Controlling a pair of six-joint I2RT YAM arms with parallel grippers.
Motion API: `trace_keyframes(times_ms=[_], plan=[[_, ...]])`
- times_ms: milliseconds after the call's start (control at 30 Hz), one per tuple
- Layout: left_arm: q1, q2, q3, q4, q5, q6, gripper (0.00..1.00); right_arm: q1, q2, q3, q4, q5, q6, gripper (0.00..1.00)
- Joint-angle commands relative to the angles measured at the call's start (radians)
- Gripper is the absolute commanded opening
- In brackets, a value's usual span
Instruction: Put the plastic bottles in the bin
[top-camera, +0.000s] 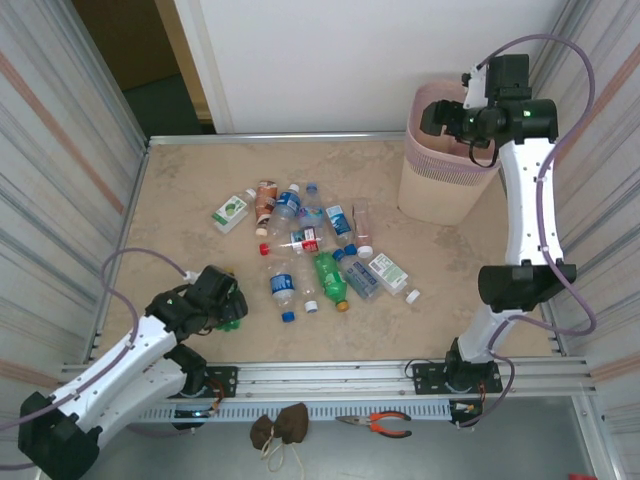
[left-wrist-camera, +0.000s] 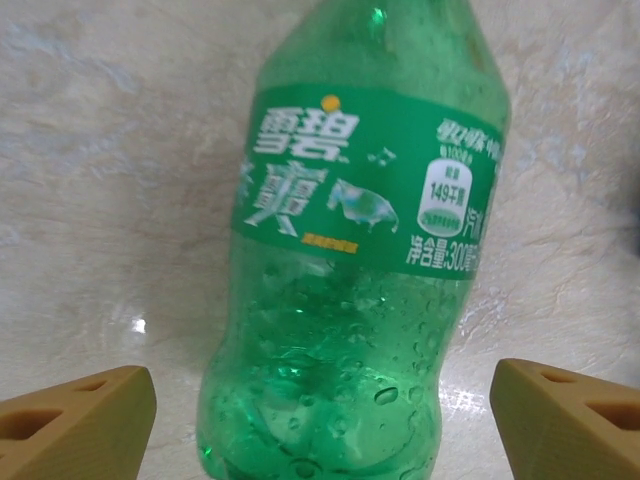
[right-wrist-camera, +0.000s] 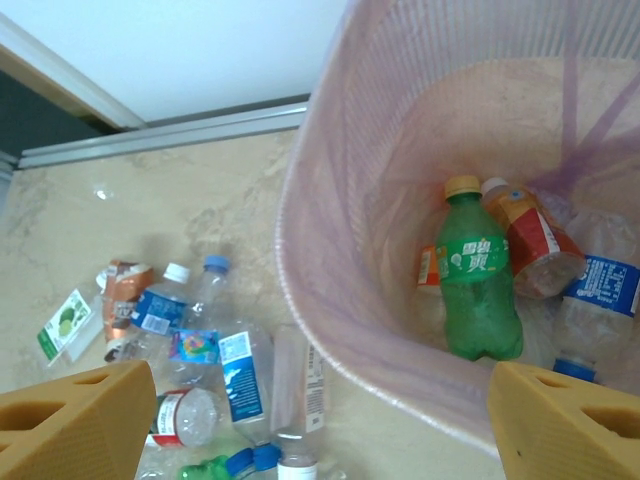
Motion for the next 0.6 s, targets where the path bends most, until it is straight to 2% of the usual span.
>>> trace_keyframes(times_ms=[0,300,567], plan=[[0.000,0.034,-0.021,0.048,0.060,0.034,0.86,0.016,-0.044,-0.024,0.023,0.000,0.001,0.85],[0.000,0.152,-0.007,0.074,0.074,0.090,0.78,0.036,-0.081,-0.073,0.034,0.007,0.002,0.85],[0.000,0.178,-0.009,0.088,0.086,0.106,0.72,0.039,-0.106,-0.114,0.053,0.009,0.004,0.85]])
